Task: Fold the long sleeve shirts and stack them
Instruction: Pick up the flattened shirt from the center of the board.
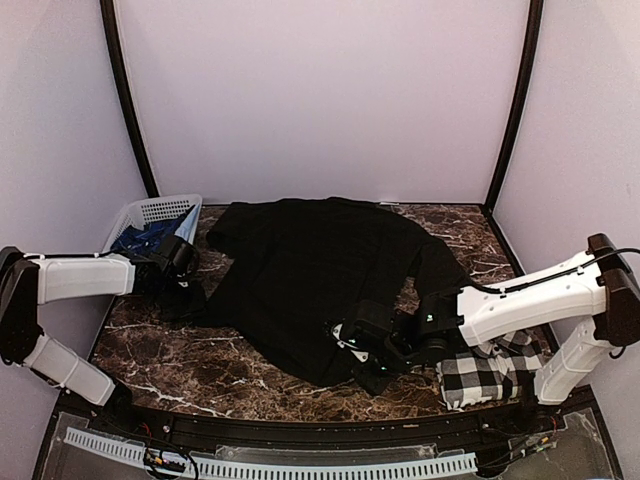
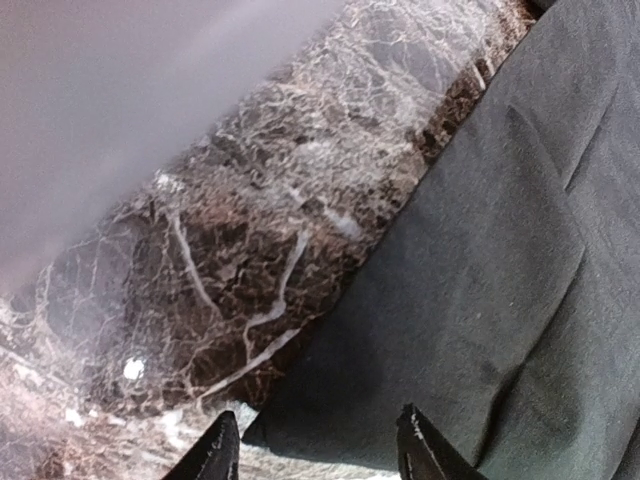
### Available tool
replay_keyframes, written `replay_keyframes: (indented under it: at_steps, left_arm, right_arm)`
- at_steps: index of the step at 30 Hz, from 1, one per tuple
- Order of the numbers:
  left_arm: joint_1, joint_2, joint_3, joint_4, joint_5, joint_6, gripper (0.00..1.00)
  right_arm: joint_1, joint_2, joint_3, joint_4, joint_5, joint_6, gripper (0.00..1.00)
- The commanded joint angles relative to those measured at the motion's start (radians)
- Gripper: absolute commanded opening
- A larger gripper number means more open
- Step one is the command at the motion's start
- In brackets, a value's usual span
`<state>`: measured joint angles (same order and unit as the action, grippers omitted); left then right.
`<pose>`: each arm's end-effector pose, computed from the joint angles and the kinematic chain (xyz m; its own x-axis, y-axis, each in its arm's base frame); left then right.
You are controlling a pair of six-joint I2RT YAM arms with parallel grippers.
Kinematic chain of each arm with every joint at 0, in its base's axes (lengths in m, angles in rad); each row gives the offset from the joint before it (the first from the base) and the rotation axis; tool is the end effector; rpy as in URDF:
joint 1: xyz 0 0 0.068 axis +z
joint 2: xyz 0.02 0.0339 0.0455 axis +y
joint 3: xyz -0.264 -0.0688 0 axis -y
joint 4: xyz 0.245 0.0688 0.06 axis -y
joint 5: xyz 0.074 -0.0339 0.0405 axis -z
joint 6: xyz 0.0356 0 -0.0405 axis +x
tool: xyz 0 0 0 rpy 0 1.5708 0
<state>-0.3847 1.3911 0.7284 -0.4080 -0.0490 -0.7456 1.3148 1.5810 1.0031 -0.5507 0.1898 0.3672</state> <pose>0.2374 -0.0942 0.1737 -0.8371 -0.3921 -0.3814 -0.2924 0.9101 -0.2937 0.0843 0.2956 0.1954 -0.5473 -0.6988 -0.4606 -0.7855 0.6189 -0.0055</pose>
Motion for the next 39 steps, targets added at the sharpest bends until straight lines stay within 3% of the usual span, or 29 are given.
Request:
replay_keyframes:
  at_steps: [1, 13, 24, 31, 39]
  left_arm:
    - [0.0, 0.03, -0.039, 0.021, 0.036, -0.036, 0.54]
    - [0.0, 0.102, -0.056, 0.031, -0.027, -0.103, 0.43]
    - [-0.069, -0.137, -0.074, 0.005, -0.097, -0.03, 0.53]
    - [-0.107, -0.15, -0.131, -0.046, -0.157, -0.158, 0.53]
    - [-0.114, -0.103, -0.212, 0.182, -0.181, -0.279, 0.58]
  right_arm:
    - [-0.008, 0.005, 0.03, -0.015, -0.021, -0.02, 0.0]
    - [-0.025, -0.009, 0.04, -0.016, -0.029, -0.027, 0.0]
    - [-0.034, 0.008, 0.035, 0.011, -0.042, -0.032, 0.0]
    - [-0.034, 0.018, 0.036, 0.023, -0.056, -0.034, 0.0]
    - [-0.038, 0.01, 0.032, 0.025, -0.056, -0.04, 0.0]
